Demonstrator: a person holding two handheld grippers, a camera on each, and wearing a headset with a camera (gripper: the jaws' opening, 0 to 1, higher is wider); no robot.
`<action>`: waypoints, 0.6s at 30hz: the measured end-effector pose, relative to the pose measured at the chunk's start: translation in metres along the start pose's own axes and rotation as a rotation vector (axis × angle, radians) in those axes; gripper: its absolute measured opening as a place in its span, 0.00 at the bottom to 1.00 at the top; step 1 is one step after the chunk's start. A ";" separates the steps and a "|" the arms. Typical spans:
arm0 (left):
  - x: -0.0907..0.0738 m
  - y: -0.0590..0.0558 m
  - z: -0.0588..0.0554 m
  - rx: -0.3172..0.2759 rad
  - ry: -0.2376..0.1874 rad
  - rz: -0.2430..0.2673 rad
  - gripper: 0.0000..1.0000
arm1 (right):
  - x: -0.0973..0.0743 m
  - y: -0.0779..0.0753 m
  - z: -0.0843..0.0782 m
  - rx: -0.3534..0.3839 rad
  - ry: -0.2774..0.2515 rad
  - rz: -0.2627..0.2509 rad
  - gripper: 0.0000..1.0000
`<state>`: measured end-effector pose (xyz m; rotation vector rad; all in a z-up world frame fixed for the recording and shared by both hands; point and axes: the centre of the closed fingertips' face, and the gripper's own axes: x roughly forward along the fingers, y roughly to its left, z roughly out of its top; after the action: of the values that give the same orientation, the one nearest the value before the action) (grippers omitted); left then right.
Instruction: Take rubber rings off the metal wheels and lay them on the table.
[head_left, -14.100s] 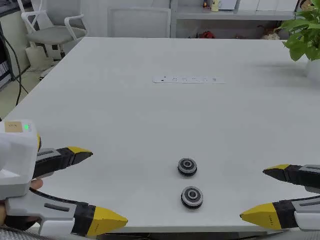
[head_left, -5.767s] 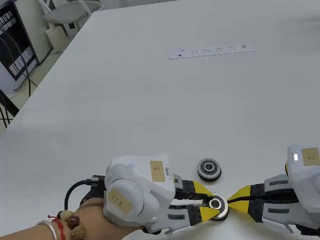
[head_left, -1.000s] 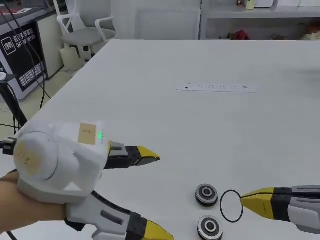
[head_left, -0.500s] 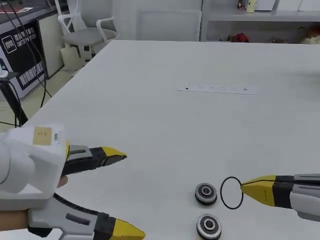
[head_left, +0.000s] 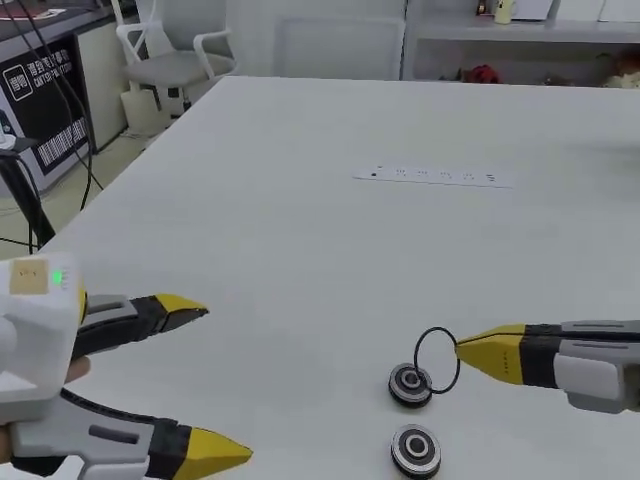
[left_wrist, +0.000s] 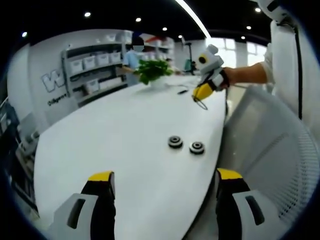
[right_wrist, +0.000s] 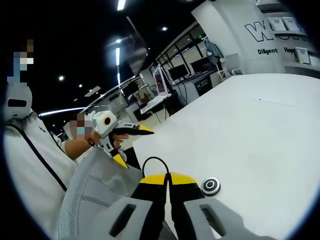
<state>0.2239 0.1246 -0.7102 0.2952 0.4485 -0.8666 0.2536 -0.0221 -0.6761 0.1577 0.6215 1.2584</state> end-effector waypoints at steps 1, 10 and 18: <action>-0.001 0.000 0.000 -0.003 -0.003 0.002 0.84 | 0.004 0.002 0.001 -0.006 0.003 0.010 0.00; -0.005 0.004 -0.010 -0.023 0.001 0.024 0.84 | 0.031 0.009 -0.010 -0.021 0.063 0.047 0.00; -0.007 0.005 -0.016 -0.039 0.005 0.032 0.84 | 0.049 0.008 -0.021 -0.016 0.120 0.064 0.00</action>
<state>0.2196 0.1394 -0.7199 0.2687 0.4638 -0.8249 0.2444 0.0213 -0.7073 0.0898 0.7138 1.3414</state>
